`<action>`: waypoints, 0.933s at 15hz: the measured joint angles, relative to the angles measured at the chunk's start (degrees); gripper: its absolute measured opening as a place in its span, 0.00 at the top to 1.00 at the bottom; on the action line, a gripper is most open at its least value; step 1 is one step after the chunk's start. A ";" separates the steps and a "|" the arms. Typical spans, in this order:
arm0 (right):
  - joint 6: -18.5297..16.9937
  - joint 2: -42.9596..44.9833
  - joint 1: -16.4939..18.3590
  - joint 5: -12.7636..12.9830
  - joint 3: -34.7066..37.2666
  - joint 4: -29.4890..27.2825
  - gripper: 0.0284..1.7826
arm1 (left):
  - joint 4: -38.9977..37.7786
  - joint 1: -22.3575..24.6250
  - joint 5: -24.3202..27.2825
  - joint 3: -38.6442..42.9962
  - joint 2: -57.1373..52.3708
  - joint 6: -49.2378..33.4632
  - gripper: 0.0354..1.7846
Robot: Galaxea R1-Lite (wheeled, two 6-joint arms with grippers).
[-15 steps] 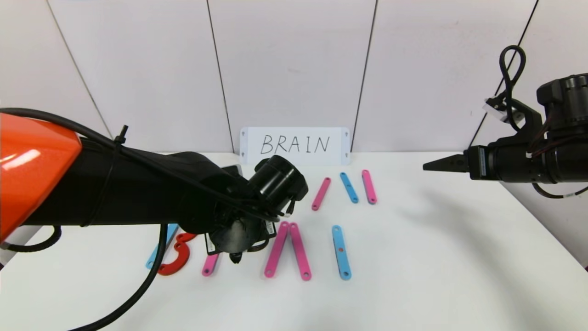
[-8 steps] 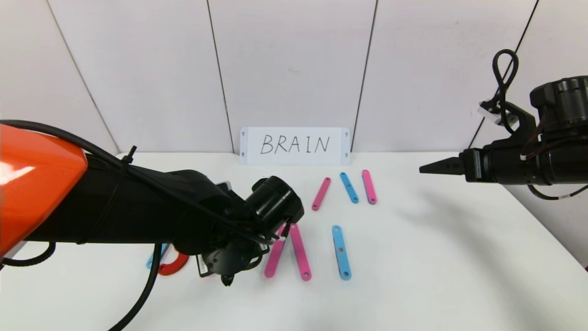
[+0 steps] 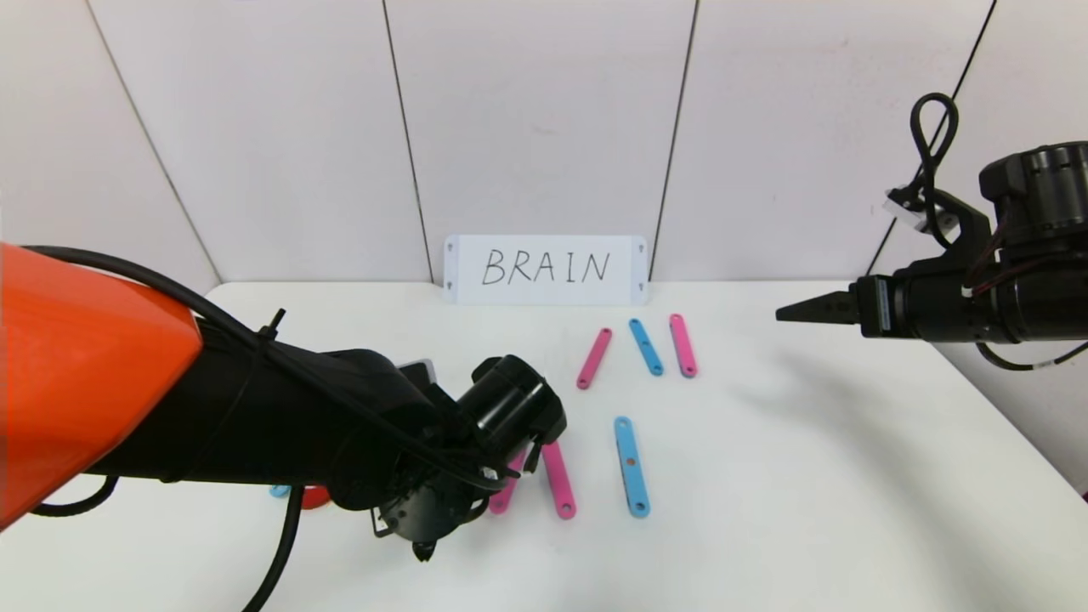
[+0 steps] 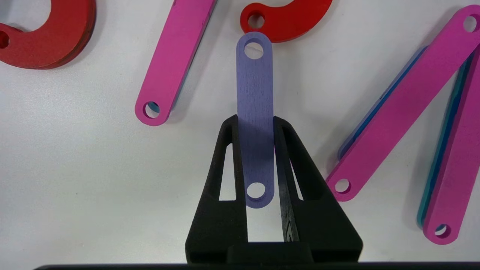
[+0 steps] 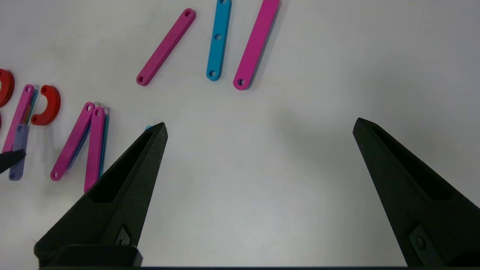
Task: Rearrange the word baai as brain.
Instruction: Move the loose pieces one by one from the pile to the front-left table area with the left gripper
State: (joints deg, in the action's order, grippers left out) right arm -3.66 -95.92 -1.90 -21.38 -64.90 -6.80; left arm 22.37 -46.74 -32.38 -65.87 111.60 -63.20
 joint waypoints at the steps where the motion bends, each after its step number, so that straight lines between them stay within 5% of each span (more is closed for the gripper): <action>1: 0.00 0.00 0.00 0.00 0.00 -0.02 0.03 | -0.02 -0.04 0.00 0.24 0.09 0.00 0.86; 14: 0.02 0.00 0.00 -0.02 0.05 -0.02 0.03 | 0.00 0.13 -0.22 1.45 2.04 0.38 0.86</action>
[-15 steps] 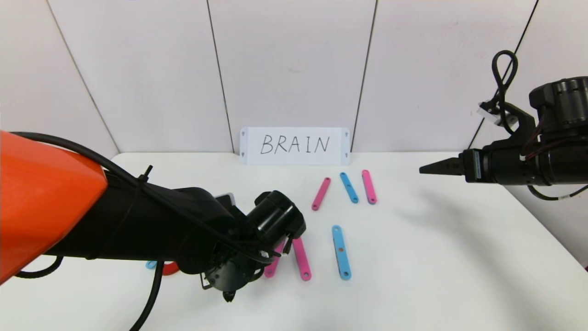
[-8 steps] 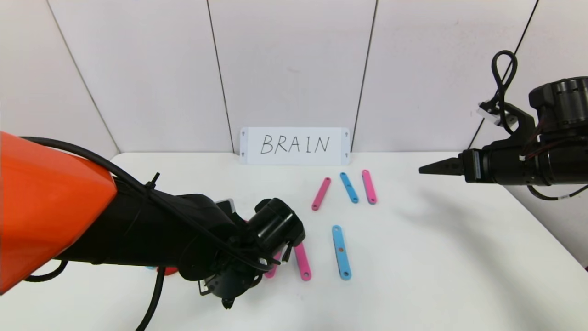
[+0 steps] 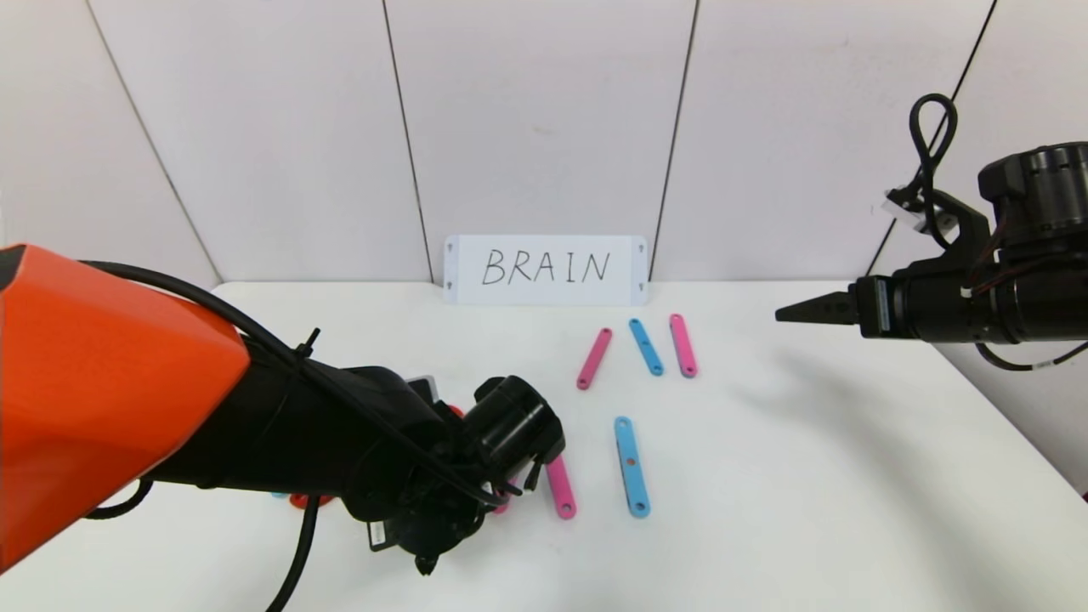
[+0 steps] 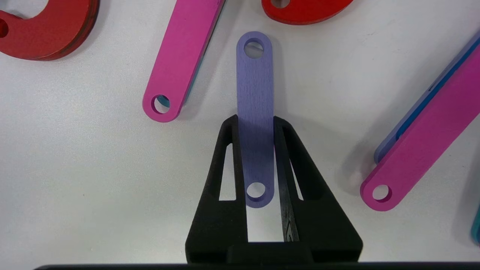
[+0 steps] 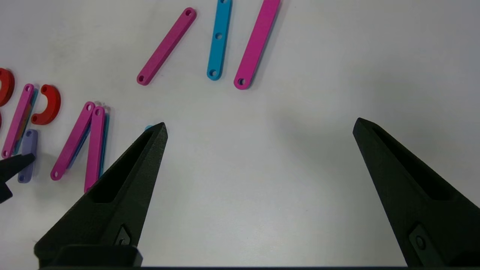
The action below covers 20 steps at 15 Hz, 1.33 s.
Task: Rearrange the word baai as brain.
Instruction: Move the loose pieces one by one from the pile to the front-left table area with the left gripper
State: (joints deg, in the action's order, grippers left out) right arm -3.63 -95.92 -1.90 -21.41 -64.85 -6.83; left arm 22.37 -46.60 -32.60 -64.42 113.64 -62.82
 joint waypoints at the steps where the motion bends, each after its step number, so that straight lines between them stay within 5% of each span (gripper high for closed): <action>1: 0.02 0.00 0.00 0.02 0.00 0.00 0.03 | 0.00 0.00 -0.04 0.00 0.11 0.11 0.86; 8: 0.05 0.00 -0.18 0.00 0.16 0.00 0.03 | -0.90 0.28 -0.30 0.09 0.39 0.85 0.80; 10: 0.05 0.00 -0.21 0.00 0.17 0.00 0.03 | -1.27 0.35 -0.41 0.06 0.41 0.85 0.70; 16: 0.06 0.00 -0.21 0.02 0.17 0.00 0.03 | -1.38 0.38 -0.23 -0.02 0.67 0.87 0.17; 20: 0.06 0.00 -0.18 0.00 0.17 0.00 0.03 | -1.40 0.35 -0.04 -0.18 0.74 0.85 0.03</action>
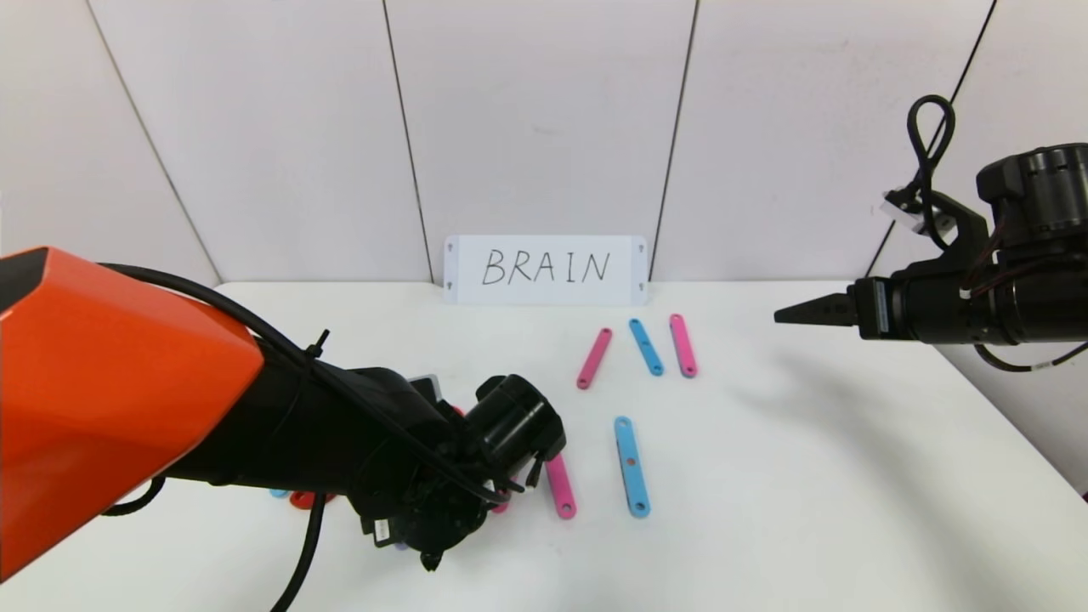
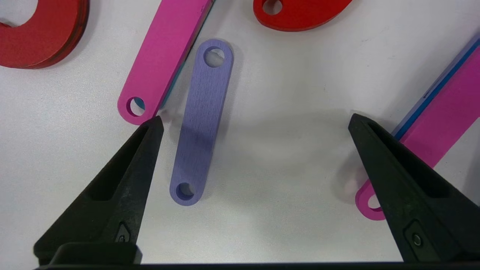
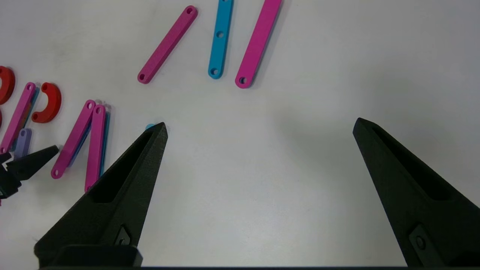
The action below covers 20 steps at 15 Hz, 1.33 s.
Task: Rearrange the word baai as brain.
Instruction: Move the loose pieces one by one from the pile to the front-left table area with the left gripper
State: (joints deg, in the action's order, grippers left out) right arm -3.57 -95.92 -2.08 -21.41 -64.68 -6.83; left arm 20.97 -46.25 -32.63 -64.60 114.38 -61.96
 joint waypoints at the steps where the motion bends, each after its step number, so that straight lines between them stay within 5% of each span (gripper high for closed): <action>1: 0.00 0.00 0.00 0.00 0.00 0.00 0.03 | 0.00 -0.05 0.04 -0.01 -0.02 -0.05 0.03; 20: -0.01 0.30 0.00 0.00 0.00 0.00 0.03 | -4.72 1.85 3.56 -1.35 0.89 0.56 0.03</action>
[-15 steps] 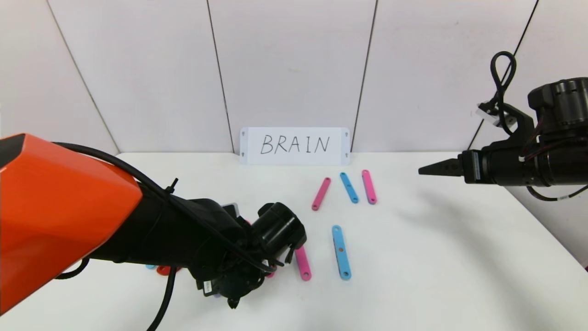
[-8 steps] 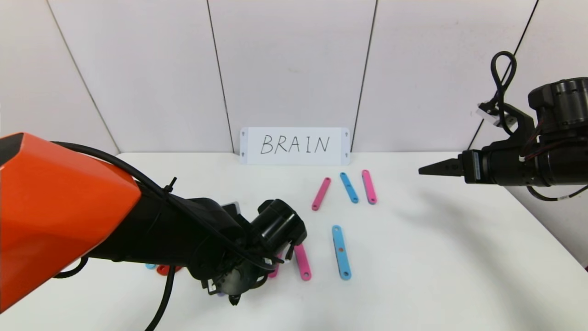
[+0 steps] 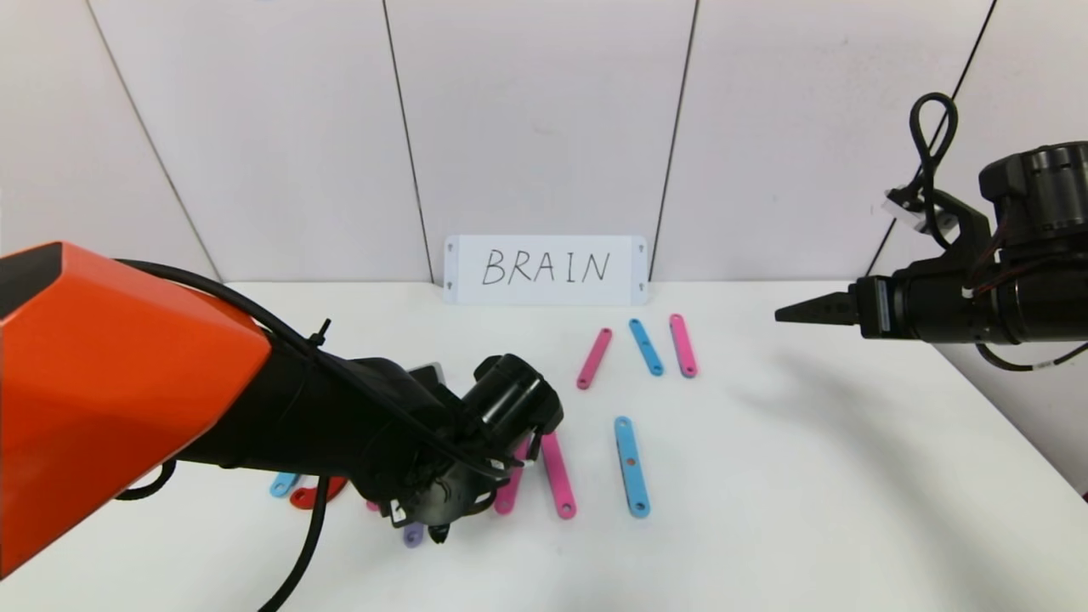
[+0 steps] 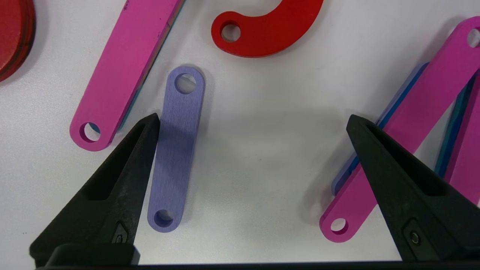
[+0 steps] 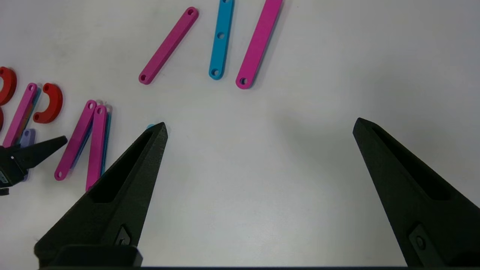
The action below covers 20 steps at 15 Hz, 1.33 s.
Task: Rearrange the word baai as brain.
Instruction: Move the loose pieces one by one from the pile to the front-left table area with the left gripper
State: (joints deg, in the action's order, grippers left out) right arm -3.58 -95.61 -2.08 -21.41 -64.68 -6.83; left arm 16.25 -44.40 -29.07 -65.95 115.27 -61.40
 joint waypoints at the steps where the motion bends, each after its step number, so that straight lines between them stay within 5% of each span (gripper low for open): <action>1: 0.00 0.00 -0.02 0.02 0.00 -0.02 0.03 | 0.00 0.05 0.20 -0.11 -0.01 -0.02 0.03; 13: 0.43 -0.17 -0.28 0.02 0.30 0.00 0.03 | 0.52 0.46 1.18 -1.30 -2.16 2.15 0.03; 16: 0.43 -0.17 -0.45 0.16 0.41 0.00 0.03 | 0.21 3.50 1.38 -1.38 -4.55 6.23 0.03; 20: 0.43 -0.20 -0.76 0.41 0.51 0.00 0.03 | 0.06 9.01 7.72 -1.13 -6.35 13.01 0.03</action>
State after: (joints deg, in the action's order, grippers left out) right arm -3.16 -95.81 -2.84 -20.99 -64.17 -6.83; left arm 16.31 -35.39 -21.36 -67.08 108.92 -48.40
